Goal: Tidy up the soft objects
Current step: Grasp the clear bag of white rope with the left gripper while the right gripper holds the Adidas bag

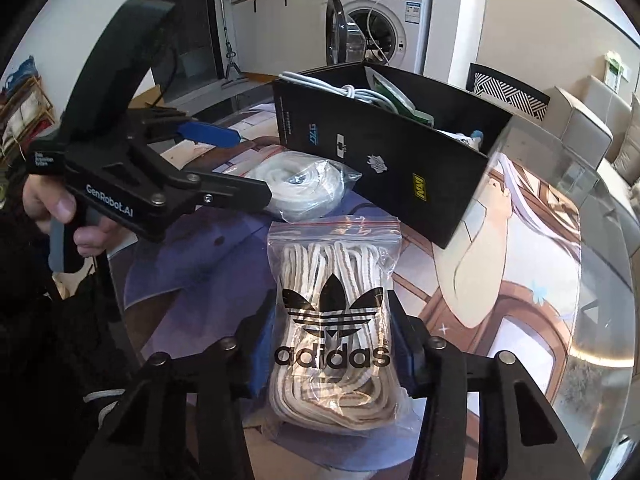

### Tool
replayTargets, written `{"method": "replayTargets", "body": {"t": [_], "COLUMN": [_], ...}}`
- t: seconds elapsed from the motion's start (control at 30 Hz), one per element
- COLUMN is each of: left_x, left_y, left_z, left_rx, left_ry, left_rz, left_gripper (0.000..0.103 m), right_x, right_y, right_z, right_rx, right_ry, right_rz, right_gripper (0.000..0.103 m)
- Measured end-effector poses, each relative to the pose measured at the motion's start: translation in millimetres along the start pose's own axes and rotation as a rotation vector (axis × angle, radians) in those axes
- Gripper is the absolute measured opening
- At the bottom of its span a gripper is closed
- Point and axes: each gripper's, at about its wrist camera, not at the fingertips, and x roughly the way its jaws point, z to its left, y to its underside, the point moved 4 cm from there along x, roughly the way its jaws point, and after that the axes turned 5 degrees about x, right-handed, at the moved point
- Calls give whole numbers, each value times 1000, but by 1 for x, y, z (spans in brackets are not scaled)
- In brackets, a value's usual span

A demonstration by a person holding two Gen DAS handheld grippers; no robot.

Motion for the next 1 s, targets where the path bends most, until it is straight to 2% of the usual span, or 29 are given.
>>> {"method": "replayTargets", "body": {"t": [0.17,0.37,0.5,1.0], "left_x": [2,13,17,43], "left_y": [-2,-7,-10,-20], "left_z": [-5,-11,-13,-19], "left_rx": [-30,-31,-44,4], "left_ry": [16,-10,-2,-121], "left_rz": [1,25,34,92], "left_gripper": [103,103,103,103], "right_x": [-16,-32,-37,-38], "right_y": [6,9,10,12], "right_z": [-6,-17,-19,-22], "right_rx": [4,42,54,65], "right_ry": [-7,2,13,14], "right_rz": [-17,-55,-66,-67], "right_gripper": [47,47,47,47]}}
